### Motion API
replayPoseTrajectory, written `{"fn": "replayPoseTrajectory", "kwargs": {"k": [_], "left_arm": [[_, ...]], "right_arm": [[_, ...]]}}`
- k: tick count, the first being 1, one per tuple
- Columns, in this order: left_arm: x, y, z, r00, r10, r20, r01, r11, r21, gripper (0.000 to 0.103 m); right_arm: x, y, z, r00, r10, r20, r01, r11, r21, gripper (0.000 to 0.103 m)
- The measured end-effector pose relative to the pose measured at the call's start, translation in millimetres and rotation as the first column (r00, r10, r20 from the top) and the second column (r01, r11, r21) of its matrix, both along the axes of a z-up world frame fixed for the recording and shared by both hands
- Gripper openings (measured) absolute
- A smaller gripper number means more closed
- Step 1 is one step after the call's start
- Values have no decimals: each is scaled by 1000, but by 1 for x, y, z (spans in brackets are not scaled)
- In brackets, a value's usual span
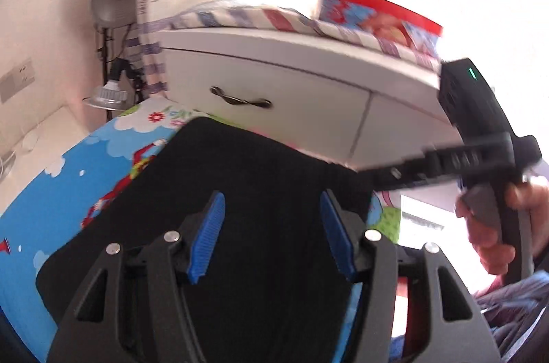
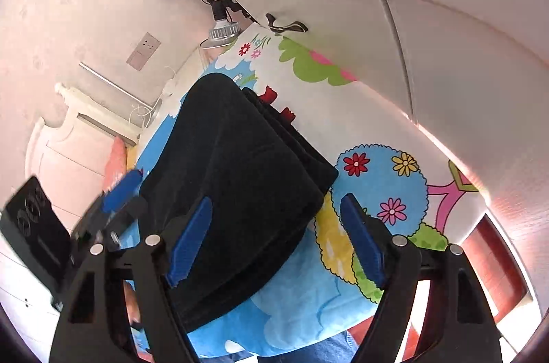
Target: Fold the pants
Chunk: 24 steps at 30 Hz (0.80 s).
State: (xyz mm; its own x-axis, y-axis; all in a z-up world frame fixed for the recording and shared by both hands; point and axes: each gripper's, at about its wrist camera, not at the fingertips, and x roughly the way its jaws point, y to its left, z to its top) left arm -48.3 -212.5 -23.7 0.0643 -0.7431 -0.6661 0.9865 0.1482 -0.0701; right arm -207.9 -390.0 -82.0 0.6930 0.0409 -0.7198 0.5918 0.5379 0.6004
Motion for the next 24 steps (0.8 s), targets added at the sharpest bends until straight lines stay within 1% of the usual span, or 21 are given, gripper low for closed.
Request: {"fn": "replayPoseTrajectory", "kwargs": {"k": [1, 2, 3, 5, 7, 8, 10, 12, 13, 14, 15, 16, 17, 18, 19, 20, 21, 22, 23, 24], "left_arm": [[-15, -4, -11, 1000, -16, 18, 15, 999, 31, 41], [-29, -7, -26, 999, -32, 18, 31, 997, 70, 21], [-40, -10, -38, 998, -29, 50, 24, 995, 95, 12], [-63, -4, -49, 982, -30, 188, 14, 996, 86, 12], [-76, 0, -53, 962, -26, 271, 3, 996, 86, 12], [-84, 1, -56, 942, -34, 333, 4, 996, 90, 12], [-96, 1, -62, 892, -54, 448, 9, 995, 103, 12], [-108, 4, -65, 849, -58, 525, 3, 994, 106, 13], [-111, 6, -65, 839, -52, 542, -4, 995, 102, 18], [-114, 10, -63, 838, -39, 545, -12, 996, 88, 22], [-118, 13, -58, 838, -10, 546, -29, 998, 62, 43], [-125, 20, -54, 839, 21, 544, -45, 999, 30, 67], [-132, 29, -50, 847, 41, 530, -51, 999, 4, 69], [-139, 38, -49, 857, 54, 513, -65, 998, 3, 69], [-143, 47, -48, 865, 70, 497, -82, 997, 2, 69], [-144, 61, -45, 879, 109, 464, -117, 993, -12, 69], [-143, 75, -40, 892, 161, 421, -165, 986, -28, 69], [-134, 92, -33, 905, 239, 352, -238, 970, -47, 69], [-122, 108, -26, 908, 305, 288, -301, 952, -61, 69], [-100, 129, -19, 893, 408, 191, -402, 913, -75, 69]], "right_arm": [[1, -3, -3, 1000, 3, 1, -3, 1000, 11, 74], [10, -7, -5, 1000, 14, -16, -14, 1000, 3, 67], [15, -8, -9, 998, 35, -56, -35, 999, -12, 45], [15, -8, -16, 995, 48, -84, -49, 999, -4, 41], [14, 1, -15, 991, 72, -111, -80, 994, -73, 39], [14, 3, -13, 990, 79, -115, -89, 992, -86, 39], [12, 1, -15, 992, 79, -102, -86, 994, -69, 39], [9, -1, -19, 993, 77, -91, -82, 995, -55, 39], [9, -1, -20, 993, 77, -90, -82, 995, -57, 39], [10, -2, -21, 993, 76, -91, -82, 995, -62, 39], [10, -3, -20, 993, 77, -92, -84, 994, -70, 39], [10, -3, -19, 992, 76, -97, -83, 994, -74, 39], [10, -4, -18, 992, 70, -104, -79, 994, -81, 40], [10, -4, -16, 991, 67, -115, -78, 993, -91, 41], [9, -4, -15, 990, 67, -121, -79, 992, -95, 46], [8, -4, -12, 990, 60, -129, -74, 992, -106, 56], [6, -3, -6, 989, 47, -139, -66, 988, -137, 59], [5, -2, 1, 989, 39, -146, -65, 982, -180, 61], [5, -1, 9, 988, 36, -151, -70, 972, -226, 62], [7, -1, 18, 988, 37, -152, -78, 959, -274, 64]]}}
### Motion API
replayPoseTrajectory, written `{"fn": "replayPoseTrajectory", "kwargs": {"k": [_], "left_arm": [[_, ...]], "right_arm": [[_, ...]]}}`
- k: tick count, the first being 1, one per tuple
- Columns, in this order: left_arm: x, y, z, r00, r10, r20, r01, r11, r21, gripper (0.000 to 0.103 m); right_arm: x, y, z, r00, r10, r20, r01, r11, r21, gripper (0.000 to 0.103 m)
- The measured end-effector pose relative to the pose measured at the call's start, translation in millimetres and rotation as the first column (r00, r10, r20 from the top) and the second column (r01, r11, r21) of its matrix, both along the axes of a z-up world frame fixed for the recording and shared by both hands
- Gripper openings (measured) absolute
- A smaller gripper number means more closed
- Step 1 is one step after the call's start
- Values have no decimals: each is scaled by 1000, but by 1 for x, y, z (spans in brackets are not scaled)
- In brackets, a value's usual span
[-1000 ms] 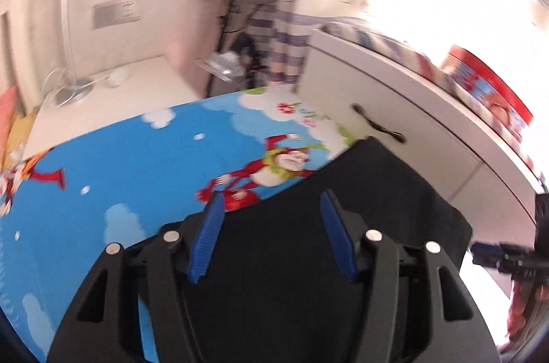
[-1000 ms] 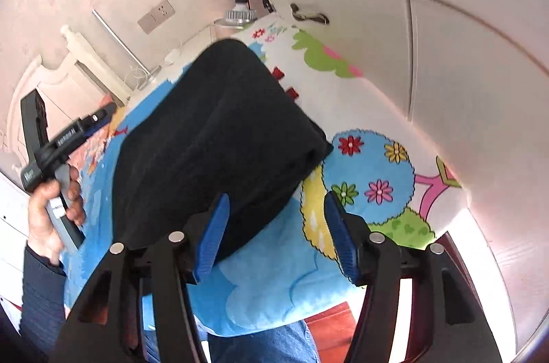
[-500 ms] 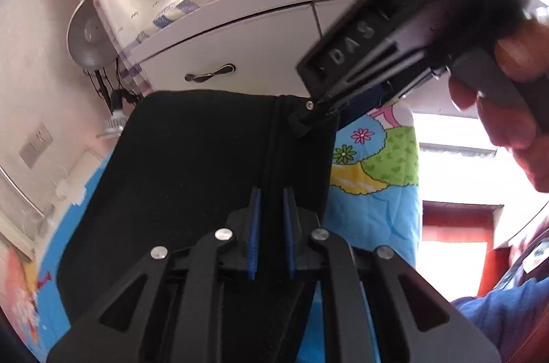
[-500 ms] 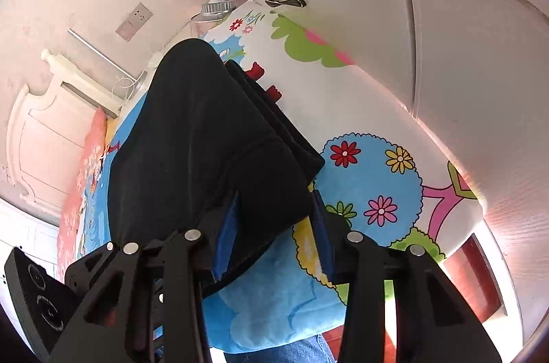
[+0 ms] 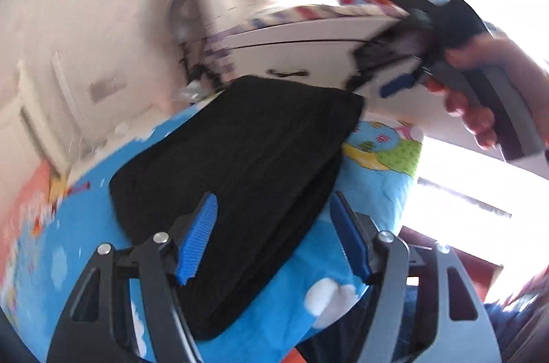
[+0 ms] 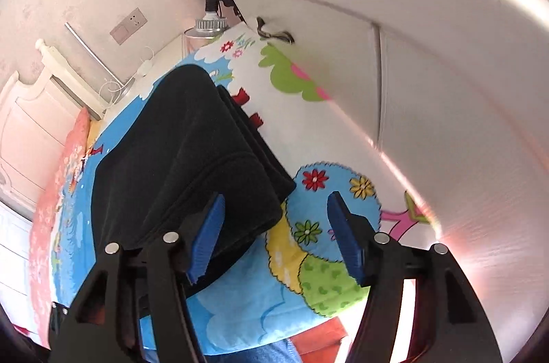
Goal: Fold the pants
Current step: 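Lower the folded sweatpants onto the sheet and open both tools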
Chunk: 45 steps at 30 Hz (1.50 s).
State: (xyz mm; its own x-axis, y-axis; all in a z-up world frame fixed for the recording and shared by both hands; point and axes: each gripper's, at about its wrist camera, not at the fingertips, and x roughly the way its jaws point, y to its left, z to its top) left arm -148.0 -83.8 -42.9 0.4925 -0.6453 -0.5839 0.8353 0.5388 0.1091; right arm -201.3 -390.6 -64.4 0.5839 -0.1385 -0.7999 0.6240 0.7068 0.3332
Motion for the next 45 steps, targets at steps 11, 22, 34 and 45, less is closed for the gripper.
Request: {"fn": "replayPoseTrajectory", "kwargs": {"k": [11, 22, 34, 45], "left_arm": [[284, 72, -41, 660, 230, -715, -469, 870, -153, 74], [331, 3, -33, 690, 175, -702, -332, 939, -92, 31], [205, 15, 18, 863, 241, -444, -337, 929, -151, 59], [135, -23, -22, 869, 332, -367, -313, 943, 113, 66]], "right_arm": [[138, -47, -12, 947, 314, -67, -301, 941, 152, 90], [139, -52, -35, 942, 331, -62, -309, 924, 226, 40], [120, -9, 27, 962, 258, -85, -269, 947, -177, 75], [128, 7, -22, 937, 207, -282, -296, 899, -323, 81]]}}
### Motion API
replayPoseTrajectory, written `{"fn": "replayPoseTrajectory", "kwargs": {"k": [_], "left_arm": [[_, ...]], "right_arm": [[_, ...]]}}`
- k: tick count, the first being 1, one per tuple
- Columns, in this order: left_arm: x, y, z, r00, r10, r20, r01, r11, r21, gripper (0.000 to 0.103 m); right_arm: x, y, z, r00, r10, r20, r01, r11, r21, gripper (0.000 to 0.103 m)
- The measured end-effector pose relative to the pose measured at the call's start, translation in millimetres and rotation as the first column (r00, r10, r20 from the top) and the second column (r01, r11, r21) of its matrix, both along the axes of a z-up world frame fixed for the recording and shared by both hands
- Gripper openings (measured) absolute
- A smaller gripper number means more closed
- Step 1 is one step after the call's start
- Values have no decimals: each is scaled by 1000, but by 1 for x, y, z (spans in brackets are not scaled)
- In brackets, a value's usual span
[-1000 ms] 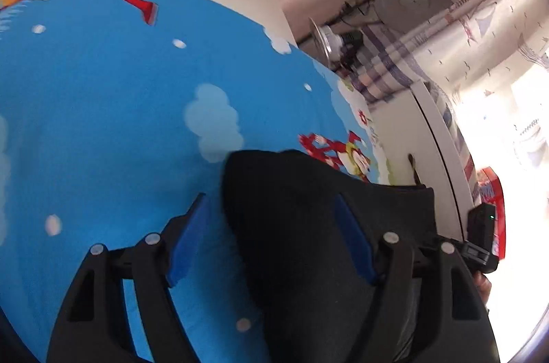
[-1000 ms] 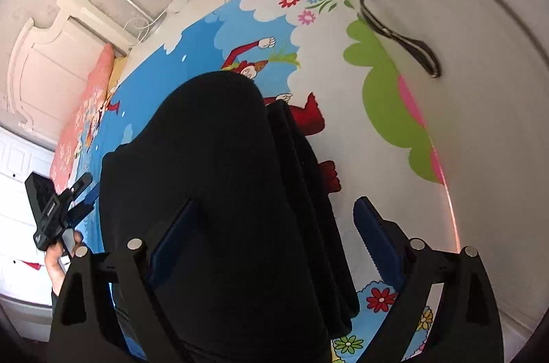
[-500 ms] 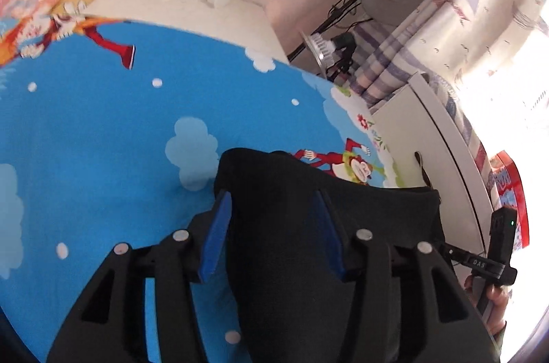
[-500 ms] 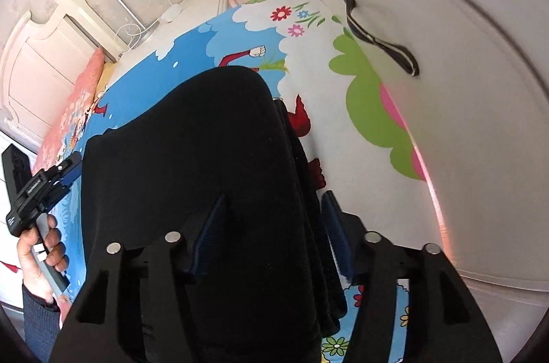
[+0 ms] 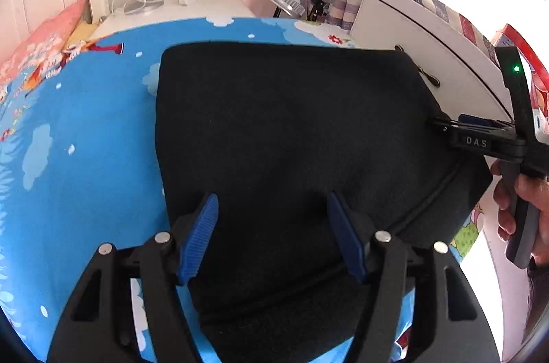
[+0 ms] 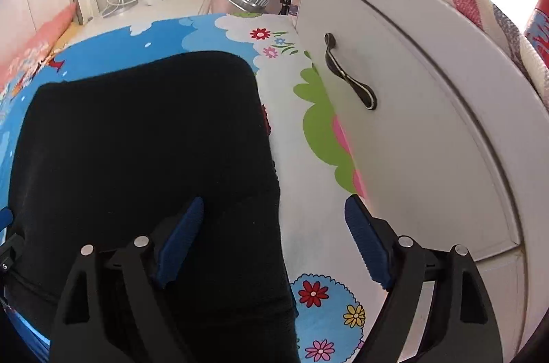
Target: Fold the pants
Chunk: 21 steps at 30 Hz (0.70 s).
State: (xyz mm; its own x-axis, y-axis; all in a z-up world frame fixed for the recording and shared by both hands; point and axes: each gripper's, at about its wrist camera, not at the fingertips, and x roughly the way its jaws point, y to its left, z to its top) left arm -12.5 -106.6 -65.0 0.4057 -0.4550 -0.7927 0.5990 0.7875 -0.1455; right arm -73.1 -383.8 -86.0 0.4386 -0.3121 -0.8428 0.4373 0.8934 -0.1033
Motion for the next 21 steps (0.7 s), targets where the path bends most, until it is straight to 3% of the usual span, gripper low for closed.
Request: {"fn": "replayPoseTrajectory", "kwargs": {"k": [2, 6, 8, 10, 12, 13, 16, 21], "left_arm": [[0, -3, 13, 999, -7, 47, 7, 1000, 10, 67], [3, -9, 20, 999, 22, 40, -24, 999, 33, 78], [1, -12, 20, 999, 37, 38, -39, 998, 52, 85], [-4, -13, 20, 998, 48, 33, -50, 996, 80, 101], [-8, -16, 20, 995, 77, 70, -87, 985, 147, 101], [-11, -16, 22, 993, 85, 88, -98, 983, 157, 101], [-22, -10, 35, 983, 90, 157, -113, 984, 140, 101], [-41, -2, 50, 978, 122, 167, -142, 984, 109, 101]], "right_arm": [[-3, 7, 21, 999, -4, 51, 6, 999, -48, 81], [3, 28, 59, 985, 53, 164, -37, 994, -100, 87], [12, 32, 51, 990, 66, 128, -51, 992, -112, 87], [24, 30, 25, 998, 49, 30, -45, 993, -112, 87], [28, 22, -2, 999, 27, -46, -30, 998, -61, 87], [23, 21, -3, 1000, 12, -20, -13, 999, -42, 86], [2, 32, 20, 999, -3, 52, 7, 997, -81, 87], [-45, 69, 64, 992, -32, 125, 49, 990, -136, 87]]}}
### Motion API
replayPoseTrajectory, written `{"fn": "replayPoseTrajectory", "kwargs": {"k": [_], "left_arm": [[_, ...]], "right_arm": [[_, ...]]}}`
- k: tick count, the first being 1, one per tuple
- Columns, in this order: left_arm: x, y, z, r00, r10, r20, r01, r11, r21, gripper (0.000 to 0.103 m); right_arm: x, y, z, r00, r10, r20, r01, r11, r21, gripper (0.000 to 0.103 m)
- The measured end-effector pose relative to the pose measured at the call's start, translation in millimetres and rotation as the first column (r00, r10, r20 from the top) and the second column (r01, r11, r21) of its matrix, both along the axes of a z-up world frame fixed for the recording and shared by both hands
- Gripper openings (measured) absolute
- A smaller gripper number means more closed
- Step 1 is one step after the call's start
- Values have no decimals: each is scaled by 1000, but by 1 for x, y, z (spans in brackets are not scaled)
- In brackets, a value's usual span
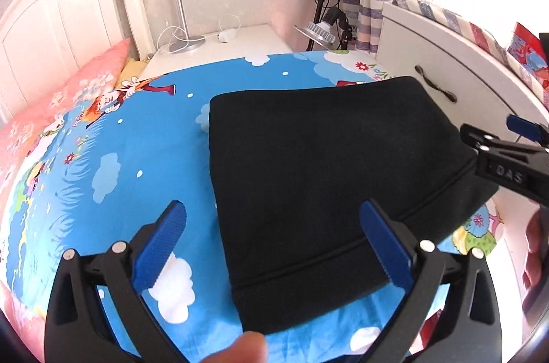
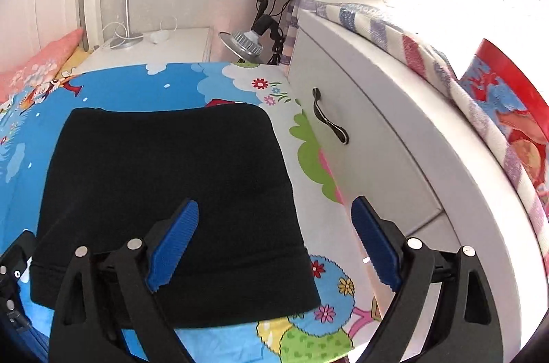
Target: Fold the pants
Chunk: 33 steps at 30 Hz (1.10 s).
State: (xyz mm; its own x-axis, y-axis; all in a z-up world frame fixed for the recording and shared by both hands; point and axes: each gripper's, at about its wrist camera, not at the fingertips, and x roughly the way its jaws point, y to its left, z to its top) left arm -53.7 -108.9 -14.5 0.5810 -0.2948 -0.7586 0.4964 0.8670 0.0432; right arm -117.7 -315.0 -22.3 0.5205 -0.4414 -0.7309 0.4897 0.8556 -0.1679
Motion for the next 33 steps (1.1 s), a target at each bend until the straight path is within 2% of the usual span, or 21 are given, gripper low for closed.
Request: {"fn": "replayPoseTrajectory", "kwargs": {"k": [4, 8, 14, 33], "left_arm": [[-15, 11, 7, 997, -12, -79, 7, 998, -63, 101], [-29, 12, 10, 998, -28, -63, 24, 998, -60, 101], [-35, 11, 12, 997, -34, -64, 30, 998, -62, 101], [-25, 8, 6, 995, -36, -94, 29, 997, -70, 101]], "right_arm": [[-29, 18, 19, 999, -38, 24, 38, 999, 0, 88], [-47, 27, 23, 998, -59, 22, 60, 998, -7, 88], [-47, 26, 13, 998, -67, -9, 67, 996, 60, 88], [-42, 25, 3, 997, -64, -30, 67, 993, 93, 88]]}}
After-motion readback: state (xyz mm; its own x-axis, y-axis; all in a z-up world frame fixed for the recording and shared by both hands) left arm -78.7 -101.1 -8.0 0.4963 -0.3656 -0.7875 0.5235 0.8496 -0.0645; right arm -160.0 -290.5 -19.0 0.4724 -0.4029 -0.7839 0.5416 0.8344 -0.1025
